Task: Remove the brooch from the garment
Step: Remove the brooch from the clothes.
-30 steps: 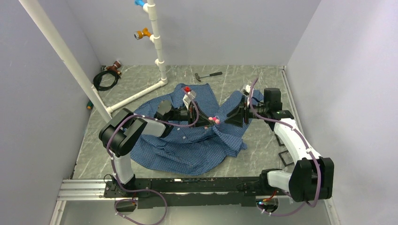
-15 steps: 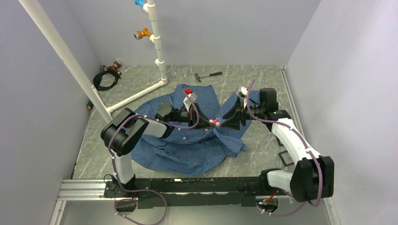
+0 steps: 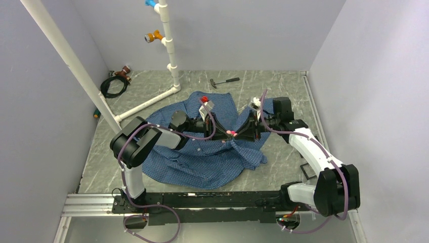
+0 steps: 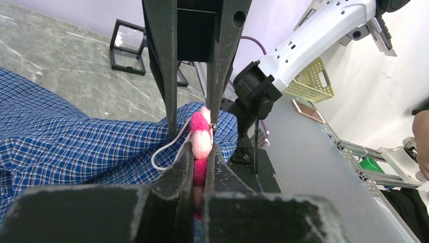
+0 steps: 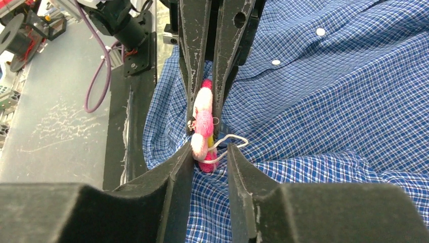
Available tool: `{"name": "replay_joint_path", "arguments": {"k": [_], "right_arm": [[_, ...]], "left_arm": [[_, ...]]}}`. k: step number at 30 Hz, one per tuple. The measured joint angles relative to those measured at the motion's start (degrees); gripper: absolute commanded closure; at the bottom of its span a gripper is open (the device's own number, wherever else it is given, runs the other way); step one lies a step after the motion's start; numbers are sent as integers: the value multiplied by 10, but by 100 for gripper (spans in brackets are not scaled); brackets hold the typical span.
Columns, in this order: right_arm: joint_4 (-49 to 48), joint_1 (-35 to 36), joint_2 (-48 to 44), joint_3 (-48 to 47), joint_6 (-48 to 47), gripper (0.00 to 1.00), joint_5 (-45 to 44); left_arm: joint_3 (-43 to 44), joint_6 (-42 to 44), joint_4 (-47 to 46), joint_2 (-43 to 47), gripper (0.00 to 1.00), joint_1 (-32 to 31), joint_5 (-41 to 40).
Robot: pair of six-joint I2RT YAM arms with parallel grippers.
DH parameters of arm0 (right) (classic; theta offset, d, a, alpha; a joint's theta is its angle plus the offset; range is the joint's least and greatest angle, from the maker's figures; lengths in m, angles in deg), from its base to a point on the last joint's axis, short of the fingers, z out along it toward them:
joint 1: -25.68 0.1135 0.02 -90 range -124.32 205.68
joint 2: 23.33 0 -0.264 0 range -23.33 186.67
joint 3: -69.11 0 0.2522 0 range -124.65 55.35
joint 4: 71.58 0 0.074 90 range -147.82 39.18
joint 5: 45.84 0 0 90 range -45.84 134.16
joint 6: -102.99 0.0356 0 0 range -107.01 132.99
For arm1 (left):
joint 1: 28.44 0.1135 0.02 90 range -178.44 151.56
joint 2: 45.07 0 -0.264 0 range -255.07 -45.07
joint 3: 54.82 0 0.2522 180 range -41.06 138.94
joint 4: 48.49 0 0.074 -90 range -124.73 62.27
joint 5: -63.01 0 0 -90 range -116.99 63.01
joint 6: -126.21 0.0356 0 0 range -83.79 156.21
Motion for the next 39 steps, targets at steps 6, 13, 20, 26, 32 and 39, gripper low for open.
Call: {"name": "replay_joint_path", "arguments": {"k": [6,13,20,26,32,39], "right_arm": [[-3,4,0,3,4,100,3],[3,4,0,3,-3,100,-10],[4,4,0,3,25,100,-62],[-9,4,-2,16,90,100,-104],[-10,4,-2,18,131,100,-124],[-10,4,-3,20,140,100,-118]], "left_arm": [[0,-4,1,-2,79,1,-1],[0,36,51,2,47,2,-9],[-10,177,236,83,50,8,-92],[-10,238,293,117,53,9,-114],[-9,276,344,117,49,-8,-108],[11,286,374,117,78,-21,-114]]}}
